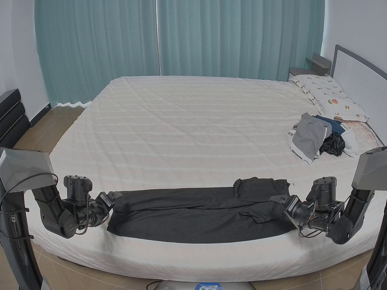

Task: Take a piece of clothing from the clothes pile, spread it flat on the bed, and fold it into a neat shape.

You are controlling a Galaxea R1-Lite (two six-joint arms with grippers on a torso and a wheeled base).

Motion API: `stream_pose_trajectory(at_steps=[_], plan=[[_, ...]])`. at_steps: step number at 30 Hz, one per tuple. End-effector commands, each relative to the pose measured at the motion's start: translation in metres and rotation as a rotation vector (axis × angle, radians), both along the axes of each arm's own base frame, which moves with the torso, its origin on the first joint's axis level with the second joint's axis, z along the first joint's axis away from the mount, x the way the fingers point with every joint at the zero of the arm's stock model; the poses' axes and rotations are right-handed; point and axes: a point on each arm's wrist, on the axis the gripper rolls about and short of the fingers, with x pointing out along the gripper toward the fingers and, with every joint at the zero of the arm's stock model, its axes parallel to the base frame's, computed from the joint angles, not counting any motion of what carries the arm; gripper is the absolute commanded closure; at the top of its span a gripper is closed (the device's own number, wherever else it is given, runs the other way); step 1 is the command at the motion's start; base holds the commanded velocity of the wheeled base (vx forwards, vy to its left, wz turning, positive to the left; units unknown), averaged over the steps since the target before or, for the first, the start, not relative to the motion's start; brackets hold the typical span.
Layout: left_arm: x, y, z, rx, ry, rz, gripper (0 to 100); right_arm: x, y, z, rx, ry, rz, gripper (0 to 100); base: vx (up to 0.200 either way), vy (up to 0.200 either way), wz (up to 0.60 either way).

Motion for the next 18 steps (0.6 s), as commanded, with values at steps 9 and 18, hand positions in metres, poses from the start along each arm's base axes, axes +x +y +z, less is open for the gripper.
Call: stream_pose_trajectory(at_steps=[9,18], plan=[[0.003,0.0,-0.006,-0.002,0.012,0.003,0,0.018,0.023,-0.037,0.009,0.078,0.005,0,0.0,0.0,0.0],[0.004,0.0,-0.008,0.0,0.01,0.004,0,0.03,0.029,-0.05,-0.026,0.067,-0.035,0,0.0,0.0,0.0]])
